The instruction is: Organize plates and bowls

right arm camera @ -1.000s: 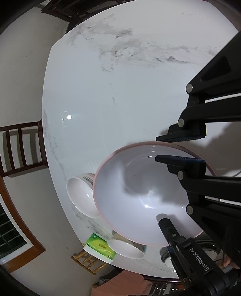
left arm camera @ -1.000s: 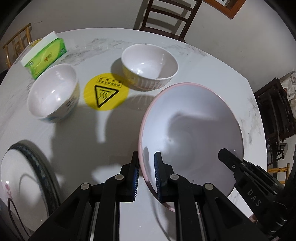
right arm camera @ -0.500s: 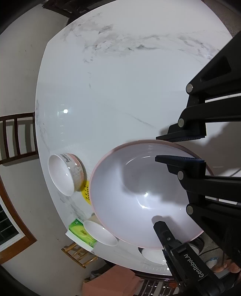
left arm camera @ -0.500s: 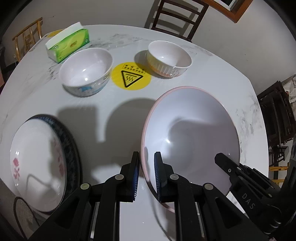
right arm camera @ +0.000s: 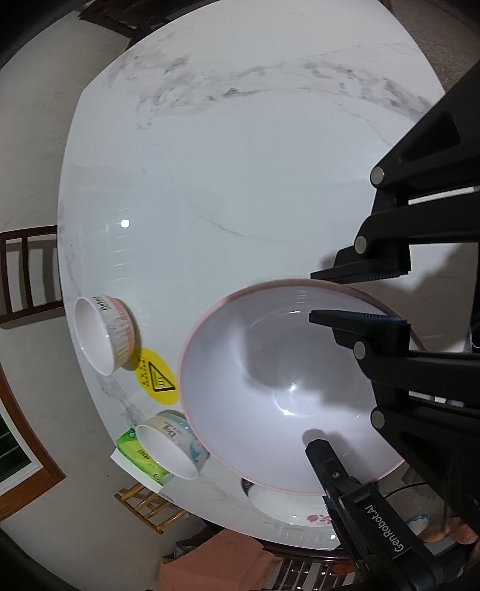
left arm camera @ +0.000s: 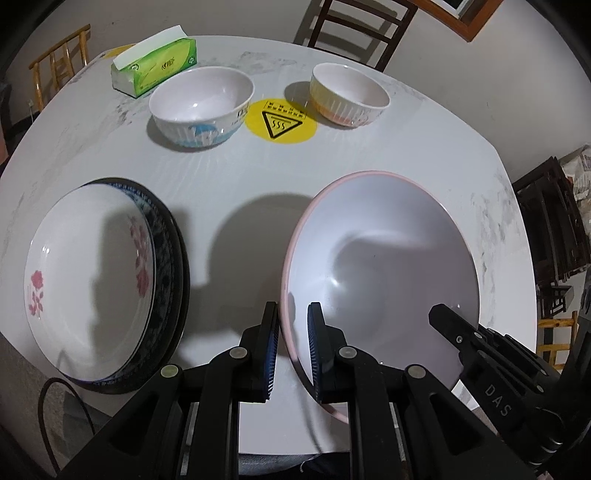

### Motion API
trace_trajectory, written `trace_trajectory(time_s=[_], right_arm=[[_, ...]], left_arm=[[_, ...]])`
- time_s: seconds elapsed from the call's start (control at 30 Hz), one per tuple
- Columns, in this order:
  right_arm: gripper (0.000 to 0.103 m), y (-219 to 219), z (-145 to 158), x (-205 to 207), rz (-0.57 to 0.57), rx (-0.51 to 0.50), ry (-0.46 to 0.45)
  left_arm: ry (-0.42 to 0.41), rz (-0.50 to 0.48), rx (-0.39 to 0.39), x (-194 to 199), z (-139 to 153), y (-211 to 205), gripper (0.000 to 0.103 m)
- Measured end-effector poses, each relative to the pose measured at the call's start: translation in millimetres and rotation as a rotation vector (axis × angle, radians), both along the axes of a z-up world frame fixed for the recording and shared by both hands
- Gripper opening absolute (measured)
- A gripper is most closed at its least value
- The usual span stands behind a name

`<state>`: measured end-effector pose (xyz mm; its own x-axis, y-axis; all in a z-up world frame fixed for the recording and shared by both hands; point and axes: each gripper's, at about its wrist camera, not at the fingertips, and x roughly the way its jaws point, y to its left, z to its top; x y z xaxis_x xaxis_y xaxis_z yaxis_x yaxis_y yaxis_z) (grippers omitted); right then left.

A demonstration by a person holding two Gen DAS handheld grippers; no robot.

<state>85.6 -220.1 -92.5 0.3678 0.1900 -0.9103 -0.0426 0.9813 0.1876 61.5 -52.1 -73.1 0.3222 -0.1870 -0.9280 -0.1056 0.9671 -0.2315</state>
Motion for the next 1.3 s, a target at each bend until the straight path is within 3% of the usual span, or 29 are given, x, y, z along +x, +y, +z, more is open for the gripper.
trace_trajectory(time_s=[1.03,1.3], right_arm=[[0.017,2.0,-14.5,-14.8,0.003,-0.017,0.031],[0.024,6.2,-10.9,-16.2,0.018,-0.025,0.029]], left_arm=[[0.051,-0.023,-0.010,-13.3,-23.7,0.5,0.013],[0.026,-0.014,-0.015,-13.7,-16.5,5.0,0.017]])
